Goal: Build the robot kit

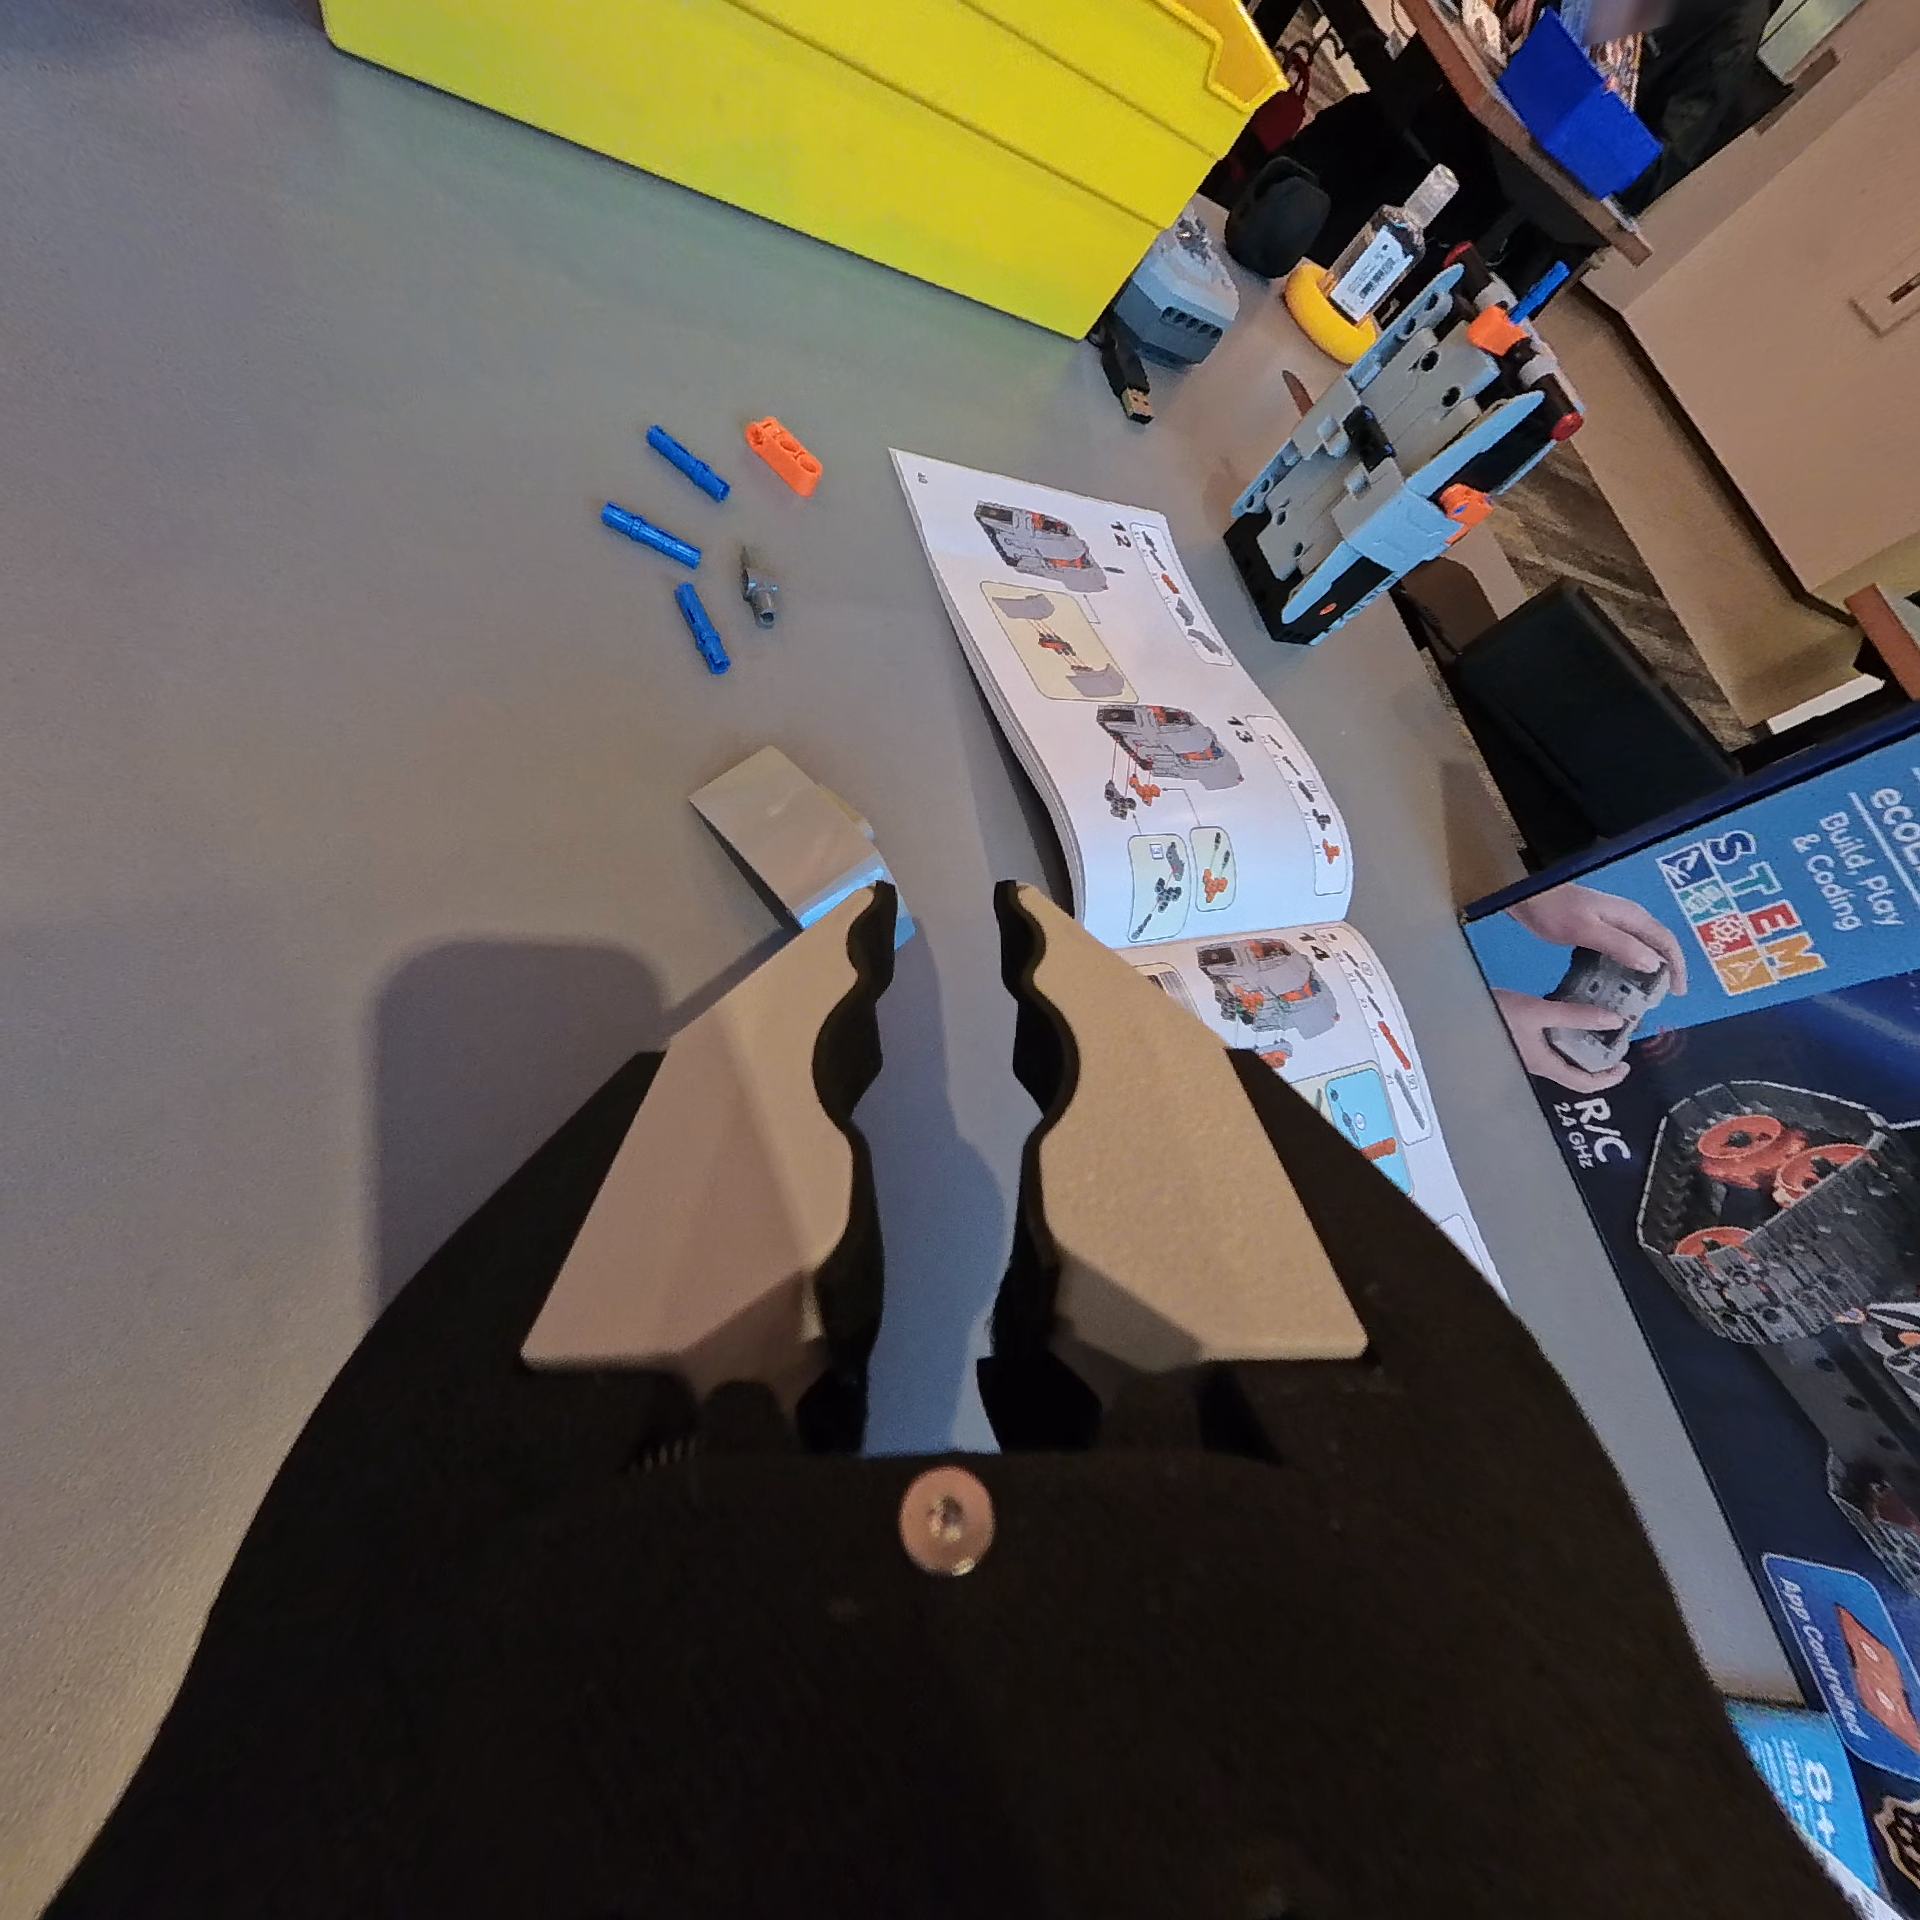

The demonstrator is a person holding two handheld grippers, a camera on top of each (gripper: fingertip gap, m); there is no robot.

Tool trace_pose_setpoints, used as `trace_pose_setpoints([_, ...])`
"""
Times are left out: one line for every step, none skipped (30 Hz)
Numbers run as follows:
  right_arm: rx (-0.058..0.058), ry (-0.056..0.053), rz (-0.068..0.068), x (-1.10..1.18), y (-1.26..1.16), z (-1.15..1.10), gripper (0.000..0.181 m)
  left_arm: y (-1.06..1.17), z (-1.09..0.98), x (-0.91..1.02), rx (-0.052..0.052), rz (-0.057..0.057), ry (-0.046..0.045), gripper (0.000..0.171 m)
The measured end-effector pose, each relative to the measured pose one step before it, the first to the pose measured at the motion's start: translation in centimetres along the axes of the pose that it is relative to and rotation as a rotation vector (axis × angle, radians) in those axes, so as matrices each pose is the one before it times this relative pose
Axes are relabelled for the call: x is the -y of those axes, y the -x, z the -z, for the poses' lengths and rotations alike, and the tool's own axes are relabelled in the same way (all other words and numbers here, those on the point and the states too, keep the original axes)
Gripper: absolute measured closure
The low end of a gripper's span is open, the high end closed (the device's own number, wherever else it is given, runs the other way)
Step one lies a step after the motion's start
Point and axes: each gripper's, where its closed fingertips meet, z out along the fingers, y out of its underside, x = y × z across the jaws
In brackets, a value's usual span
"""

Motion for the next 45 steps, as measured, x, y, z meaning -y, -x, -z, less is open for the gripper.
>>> trace_pose_setpoints([0.0009,0.0003,-0.0003,-0.023,0.009,-0.037,0.162,0.218,0.233,0.121,-0.0017,0.0069,-0.02263,0.109])
trace_pose_setpoints([0.0009,0.0008,-0.0014,-0.031,0.002,-0.046,0.162,0.129,0.270,-0.043,0.0012,0.0024,-0.01980,0.111])
trace_pose_setpoints([0.0017,0.0013,-0.0016,-0.031,0.010,-0.038,0.162,-0.046,0.305,-0.238,-0.0012,-0.0058,-0.01567,0.111])
trace_pose_setpoints([0.0007,0.0005,-0.0006,-0.009,0.008,-0.020,0.162,-0.199,0.343,-0.392,-0.0011,-0.0144,-0.01448,0.109])
trace_pose_setpoints([0.0001,-0.0012,0.0007,0.033,-0.006,0.007,0.162,-0.360,0.426,-0.313,-0.0022,-0.0270,-0.02580,0.103])
trace_pose_setpoints([-0.0011,-0.0003,0.0017,0.030,-0.026,0.042,0.162,-0.718,0.493,-0.112,-0.0172,-0.0444,-0.04429,0.101])
trace_pose_setpoints([-0.0035,-0.0020,0.0007,0.028,-0.070,0.055,0.162,-1.024,0.503,-0.024,-0.0348,-0.0518,-0.05434,0.104])
trace_pose_setpoints([-0.0026,-0.0040,-0.0029,0.005,-0.085,0.049,0.162,-0.968,0.455,-0.025,-0.0303,-0.0475,-0.05237,0.109])
trace_pose_setpoints([-0.0005,0.0007,-0.0064,-0.089,-0.080,0.036,0.162,-0.579,0.370,0.039,-0.0060,-0.0482,-0.05038,0.111])
trace_pose_setpoints([-0.0012,0.0027,-0.0063,-0.112,-0.101,0.013,0.162,-0.358,0.268,0.178,0.0069,-0.0569,-0.05408,0.110])
trace_pose_setpoints([-0.0015,-0.0035,-0.0048,0.000,-0.098,0.009,0.162,-0.404,0.162,0.253,-0.0006,-0.0615,-0.05732,0.112])
trace_pose_setpoints([0.0025,-0.0071,-0.0058,0.096,-0.020,-0.008,0.162,-0.427,0.145,0.332,-0.0054,-0.0584,-0.06427,0.118])
trace_pose_setpoints([0.0036,-0.0056,-0.0062,0.085,-0.008,-0.040,0.162,-0.405,0.150,0.476,-0.0065,-0.0542,-0.07654,0.124])
trace_pose_setpoints([0.0025,-0.0049,-0.0063,0.063,-0.017,-0.074,0.162,-0.491,0.120,0.582,-0.0105,-0.0640,-0.07871,0.137])
trace_pose_setpoints([0.0040,-0.0024,-0.0062,0.017,0.018,-0.089,0.162,-0.503,0.078,0.625,-0.0041,-0.0816,-0.07688,0.141])
trace_pose_setpoints([0.0034,0.0019,-0.0048,-0.055,0.022,-0.102,0.162,-0.727,0.018,0.517,-0.0111,-0.0888,-0.07168,0.136])
trace_pose_setpoints([-0.0002,0.0034,-0.0016,-0.076,-0.027,-0.090,0.162,-1.174,-0.120,0.136,-0.0407,-0.0849,-0.04457,0.138])
trace_pose_setpoints([-0.0017,0.0032,-0.0012,-0.093,-0.048,-0.078,0.162,-1.057,-0.301,-0.241,-0.0427,-0.0629,-0.00671,0.146])
trace_pose_setpoints([-0.0014,0.0012,-0.0031,-0.078,-0.037,-0.032,0.162,-0.378,-0.486,-0.518,-0.0162,-0.0300,0.02758,0.145])
trace_pose_setpoints([-0.0025,-0.0009,-0.0049,-0.037,-0.071,-0.009,0.162,0.106,-0.629,-0.752,0.0000,-0.0137,0.05813,0.139])
trace_pose_setpoints([-0.0037,-0.0033,-0.0078,-0.009,-0.087,0.032,0.162,0.159,-0.680,-0.700,-0.0029,-0.0101,0.06189,0.133])
trace_pose_setpoints([-0.0038,-0.0047,-0.0086,0.029,-0.100,0.042,0.162,-0.351,-0.658,-0.367,-0.0337,-0.0169,0.03948,0.120])
trace_pose_setpoints([-0.0054,-0.0037,-0.0070,0.033,-0.134,0.064,0.162,-0.415,-0.541,-0.046,-0.0369,-0.0229,0.01602,0.114])
trace_pose_setpoints([-0.0064,-0.0034,-0.0045,0.034,-0.138,0.061,0.162,-0.085,-0.419,0.163,-0.0151,-0.0219,0.00015,0.122])
trace_pose_setpoints([-0.0030,-0.0025,-0.0032,0.013,-0.088,0.051,0.162,-0.161,-0.348,0.133,-0.0210,-0.0182,0.00001,0.123])
trace_pose_setpoints([-0.0011,-0.0008,-0.0039,-0.016,-0.062,0.023,0.162,-0.125,-0.267,0.040,-0.0191,-0.0137,0.00456,0.127])
trace_pose_setpoints([-0.0013,0.0007,-0.0042,-0.039,-0.069,0.010,0.162,0.034,-0.223,0.083,-0.0077,-0.0117,0.00005,0.126])
trace_pose_setpoints([-0.0012,0.0019,-0.0028,-0.062,-0.050,-0.014,0.162,-0.079,-0.192,0.125,-0.0109,-0.0121,-0.00591,0.127])
trace_pose_setpoints([-0.0005,0.0018,-0.0016,-0.069,-0.037,-0.013,0.162,-0.091,-0.152,0.132,-0.0082,-0.0139,-0.00807,0.129])
trace_pose_setpoints([0.0016,0.0028,-0.0016,-0.096,0.014,-0.032,0.162,0.029,-0.126,0.072,0.0013,-0.0131,-0.00575,0.130])
trace_pose_setpoints([0.0023,0.0039,-0.0005,-0.093,0.031,-0.043,0.162,0.109,-0.108,0.038,0.0080,-0.0110,-0.00386,0.130])
trace_pose_setpoints([0.0017,0.0025,0.0011,-0.080,0.030,-0.045,0.162,0.187,-0.061,0.002,0.0131,-0.0069,-0.00052,0.130])
trace_pose_setpoints([0.0016,0.0020,0.0013,-0.037,0.026,-0.048,0.162,0.192,-0.093,-0.051,0.0141,0.0007,0.00556,0.127])
trace_pose_setpoints([0.0017,0.0011,0.0005,-0.015,0.027,-0.033,0.162,0.377,-0.134,-0.183,0.0231,0.0073,0.01417,0.125])
trace_pose_setpoints([0.0019,-0.0010,-0.0006,0.017,0.022,-0.043,0.162,0.640,-0.122,-0.399,0.0385,0.0060,0.02806,0.123])
trace_pose_setpoints([0.0023,-0.0006,-0.0012,0.014,0.022,-0.030,0.162,0.490,-0.016,-0.331,0.0285,-0.0026,0.02213,0.124])
trace_pose_setpoints([0.0014,0.0008,0.0001,-0.007,0.017,-0.024,0.162,0.250,0.093,-0.063,0.0123,-0.0021,0.00165,0.125])
trace_pose_setpoints([0.0009,0.0009,0.0016,0.000,0.010,-0.007,0.162,0.417,0.078,-0.152,0.0164,0.0113,0.00502,0.121])
trace_pose_setpoints([0.0006,-0.0004,0.0016,0.007,0.020,0.016,0.162,0.505,0.086,-0.248,0.0166,0.0222,0.01023,0.123])
trace_pose_setpoints([-0.0002,-0.0015,0.0013,0.039,0.019,0.030,0.162,0.563,0.082,-0.238,0.0183,0.0239,0.00802,0.128])
trace_pose_setpoints([0.0004,-0.0019,0.0007,0.045,0.008,0.025,0.162,0.451,0.082,-0.147,0.0143,0.0183,-0.00017,0.131])
trace_pose_setpoints([0.0005,-0.0013,0.0006,0.043,0.015,0.023,0.162,0.265,0.044,-0.141,0.0073,0.0078,-0.00383,0.134])
trace_pose_setpoints([0.0016,-0.0008,0.0015,0.026,0.036,0.011,0.162,-0.008,0.025,-0.072,-0.0038,-0.0021,-0.00978,0.138])
trace_pose_setpoints([0.0009,0.0004,0.0023,0.021,0.030,0.007,0.162,-0.077,0.030,-0.049,-0.0032,-0.0065,-0.01227,0.141])
trace_pose_setpoints([-0.0002,0.0007,0.0028,0.018,0.020,0.015,0.162,0.031,0.076,-0.071,0.0034,-0.0018,-0.00930,0.144])
